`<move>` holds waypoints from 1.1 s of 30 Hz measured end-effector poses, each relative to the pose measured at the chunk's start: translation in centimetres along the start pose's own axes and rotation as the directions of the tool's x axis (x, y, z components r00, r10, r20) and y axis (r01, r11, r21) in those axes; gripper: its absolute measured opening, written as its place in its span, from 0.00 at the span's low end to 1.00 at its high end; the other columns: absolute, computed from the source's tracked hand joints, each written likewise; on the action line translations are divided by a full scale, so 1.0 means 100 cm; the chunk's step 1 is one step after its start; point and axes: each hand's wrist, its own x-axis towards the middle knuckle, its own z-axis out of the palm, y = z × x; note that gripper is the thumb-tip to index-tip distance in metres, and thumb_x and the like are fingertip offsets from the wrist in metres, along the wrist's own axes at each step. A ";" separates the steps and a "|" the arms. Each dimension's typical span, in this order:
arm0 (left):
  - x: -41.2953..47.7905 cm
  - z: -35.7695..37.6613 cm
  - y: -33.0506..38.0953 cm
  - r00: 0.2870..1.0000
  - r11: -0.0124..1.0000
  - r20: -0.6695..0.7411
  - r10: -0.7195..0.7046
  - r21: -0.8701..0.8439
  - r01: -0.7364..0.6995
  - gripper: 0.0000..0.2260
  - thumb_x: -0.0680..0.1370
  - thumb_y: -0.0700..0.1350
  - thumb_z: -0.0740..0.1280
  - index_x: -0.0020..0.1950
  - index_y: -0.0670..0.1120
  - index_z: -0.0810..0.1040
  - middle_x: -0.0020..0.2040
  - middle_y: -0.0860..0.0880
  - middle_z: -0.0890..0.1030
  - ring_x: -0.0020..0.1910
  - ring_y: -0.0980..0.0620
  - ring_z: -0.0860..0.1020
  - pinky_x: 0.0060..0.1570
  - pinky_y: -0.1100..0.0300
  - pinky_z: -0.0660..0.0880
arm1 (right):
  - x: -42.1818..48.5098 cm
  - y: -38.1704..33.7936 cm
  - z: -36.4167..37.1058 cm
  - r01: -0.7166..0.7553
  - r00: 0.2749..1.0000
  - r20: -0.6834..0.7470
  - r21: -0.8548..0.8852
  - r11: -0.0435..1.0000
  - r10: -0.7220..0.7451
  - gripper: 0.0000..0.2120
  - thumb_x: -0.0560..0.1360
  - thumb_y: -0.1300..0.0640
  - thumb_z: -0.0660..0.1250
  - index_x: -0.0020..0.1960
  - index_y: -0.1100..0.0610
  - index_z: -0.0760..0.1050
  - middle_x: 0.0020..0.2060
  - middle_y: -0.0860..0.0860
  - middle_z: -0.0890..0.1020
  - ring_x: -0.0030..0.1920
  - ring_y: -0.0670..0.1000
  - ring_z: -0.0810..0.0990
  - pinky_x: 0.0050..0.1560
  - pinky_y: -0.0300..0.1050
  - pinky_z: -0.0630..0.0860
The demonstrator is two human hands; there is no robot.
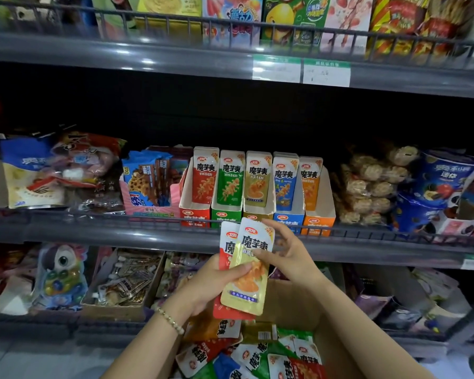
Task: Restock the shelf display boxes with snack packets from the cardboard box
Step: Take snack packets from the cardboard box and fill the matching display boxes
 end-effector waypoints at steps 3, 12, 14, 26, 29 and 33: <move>0.004 -0.003 0.005 0.996 0.997 -0.045 0.076 0.034 -0.074 0.09 0.73 0.43 0.71 0.52 0.50 0.78 0.43 0.53 0.85 0.41 0.56 0.84 0.37 0.65 0.78 | 0.007 -0.007 -0.008 -0.039 0.998 0.051 0.078 0.996 0.035 0.28 0.69 0.64 0.73 0.64 0.47 0.69 0.53 0.50 0.82 0.54 0.49 0.82 0.49 0.47 0.81; 0.036 -0.030 0.039 0.966 0.987 -0.212 0.147 -0.028 -0.156 0.09 0.78 0.46 0.65 0.58 0.50 0.73 0.49 0.51 0.83 0.44 0.55 0.83 0.38 0.63 0.76 | 0.053 -0.048 -0.052 0.080 0.977 -0.209 0.132 0.988 -0.051 0.27 0.72 0.68 0.69 0.66 0.52 0.68 0.47 0.51 0.83 0.42 0.44 0.84 0.37 0.37 0.80; 0.047 -0.039 0.051 0.942 0.973 -0.262 0.208 -0.041 -0.227 0.09 0.78 0.47 0.65 0.58 0.52 0.73 0.50 0.51 0.83 0.44 0.57 0.82 0.37 0.65 0.76 | 0.073 -0.057 -0.062 0.161 0.938 -0.332 0.146 0.976 -0.105 0.26 0.73 0.70 0.68 0.66 0.52 0.67 0.44 0.47 0.83 0.40 0.41 0.83 0.37 0.35 0.79; 0.102 -0.066 0.088 0.921 0.958 -0.294 0.256 -0.051 -0.283 0.06 0.78 0.45 0.64 0.55 0.53 0.74 0.49 0.50 0.83 0.49 0.52 0.81 0.49 0.56 0.75 | 0.200 -0.047 -0.058 0.068 0.925 -0.277 -0.551 0.832 -0.259 0.23 0.74 0.58 0.69 0.67 0.55 0.68 0.60 0.53 0.76 0.59 0.54 0.75 0.49 0.42 0.70; 0.105 -0.069 0.084 0.911 0.953 -0.291 0.291 0.004 -0.303 0.08 0.77 0.45 0.66 0.56 0.50 0.76 0.45 0.52 0.84 0.43 0.56 0.82 0.42 0.62 0.76 | 0.206 -0.042 -0.058 0.145 0.944 -0.096 -0.738 0.659 -0.316 0.25 0.74 0.57 0.70 0.69 0.51 0.67 0.61 0.53 0.77 0.60 0.56 0.75 0.52 0.45 0.72; 0.107 -0.072 0.076 0.917 0.960 -0.298 0.267 0.003 -0.279 0.09 0.75 0.47 0.68 0.54 0.50 0.77 0.43 0.52 0.85 0.42 0.55 0.84 0.40 0.63 0.76 | 0.216 -0.037 -0.060 0.159 0.919 -0.038 -0.874 0.458 -0.392 0.26 0.71 0.55 0.72 0.68 0.51 0.70 0.64 0.52 0.74 0.66 0.56 0.67 0.61 0.48 0.67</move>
